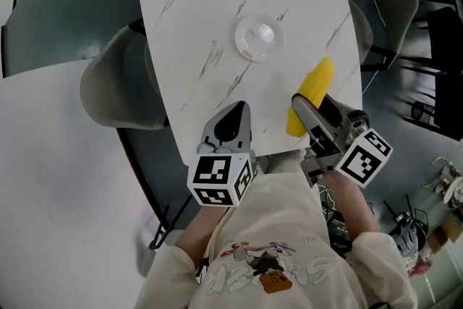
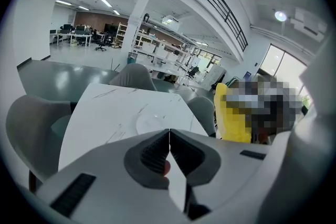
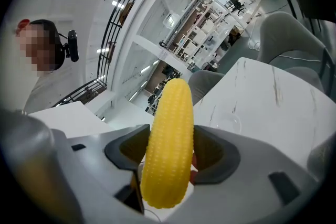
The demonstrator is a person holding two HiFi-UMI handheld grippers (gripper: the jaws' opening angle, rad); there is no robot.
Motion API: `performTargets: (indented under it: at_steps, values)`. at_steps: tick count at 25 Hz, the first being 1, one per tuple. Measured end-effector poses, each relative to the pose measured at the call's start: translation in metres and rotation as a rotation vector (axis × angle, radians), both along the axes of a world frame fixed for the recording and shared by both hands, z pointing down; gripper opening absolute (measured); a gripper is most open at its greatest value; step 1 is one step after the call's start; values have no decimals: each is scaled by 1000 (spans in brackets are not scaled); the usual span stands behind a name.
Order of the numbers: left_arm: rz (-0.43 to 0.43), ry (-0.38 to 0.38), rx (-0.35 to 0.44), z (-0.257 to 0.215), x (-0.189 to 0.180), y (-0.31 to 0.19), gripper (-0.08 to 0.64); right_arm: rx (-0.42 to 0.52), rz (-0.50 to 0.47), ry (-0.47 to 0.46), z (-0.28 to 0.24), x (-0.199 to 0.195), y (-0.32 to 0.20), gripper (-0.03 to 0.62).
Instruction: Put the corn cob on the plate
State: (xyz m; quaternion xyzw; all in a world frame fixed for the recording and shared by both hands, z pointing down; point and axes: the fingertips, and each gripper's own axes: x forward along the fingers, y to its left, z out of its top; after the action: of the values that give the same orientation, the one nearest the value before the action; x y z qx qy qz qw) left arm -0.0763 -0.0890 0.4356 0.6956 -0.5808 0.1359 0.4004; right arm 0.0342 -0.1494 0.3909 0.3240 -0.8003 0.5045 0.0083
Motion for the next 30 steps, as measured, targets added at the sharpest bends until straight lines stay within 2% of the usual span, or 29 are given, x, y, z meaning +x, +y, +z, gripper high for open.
performTargets:
  at_steps: [6, 18, 25, 30]
  values:
    - [24, 26, -45, 45, -6, -18, 8, -9, 1, 55, 40, -17, -16, 259]
    - [25, 35, -78, 88, -18, -46, 9, -48, 26, 168, 83, -21, -42, 259]
    - [19, 46, -92, 110, -21, -56, 8, -48, -109, 225, 103, -39, -48, 259]
    - [-2, 50, -100, 117, -26, -60, 9, -61, -138, 249, 121, -49, -52, 259]
